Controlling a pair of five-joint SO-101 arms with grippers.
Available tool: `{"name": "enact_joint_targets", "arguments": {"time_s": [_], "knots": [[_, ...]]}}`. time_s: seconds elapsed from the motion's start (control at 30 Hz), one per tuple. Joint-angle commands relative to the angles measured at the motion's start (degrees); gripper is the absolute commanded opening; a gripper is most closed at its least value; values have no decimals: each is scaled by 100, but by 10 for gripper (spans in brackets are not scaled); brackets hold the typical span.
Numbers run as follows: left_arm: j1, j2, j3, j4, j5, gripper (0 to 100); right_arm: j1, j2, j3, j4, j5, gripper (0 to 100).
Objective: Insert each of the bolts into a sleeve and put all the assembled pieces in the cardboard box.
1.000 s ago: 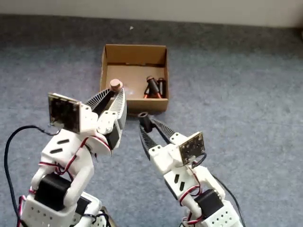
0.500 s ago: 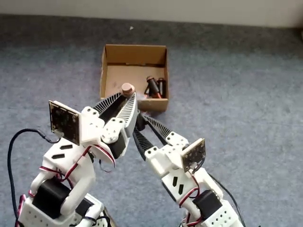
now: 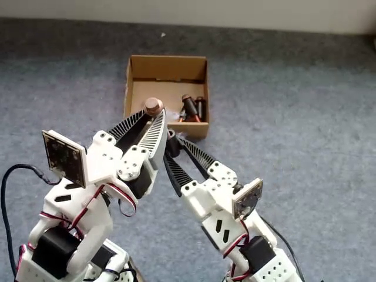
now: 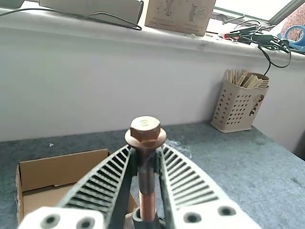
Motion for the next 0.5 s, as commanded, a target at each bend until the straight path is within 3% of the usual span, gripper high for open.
{"name": "enact_joint_targets", "arguments": {"time_s": [0.0, 0.47], "knots": [[66, -75, -330, -167, 26, 6, -57, -101, 576, -163, -26, 4], [66, -66, -321, -167, 26, 6, -57, -101, 523, -163, -18, 4]]}}
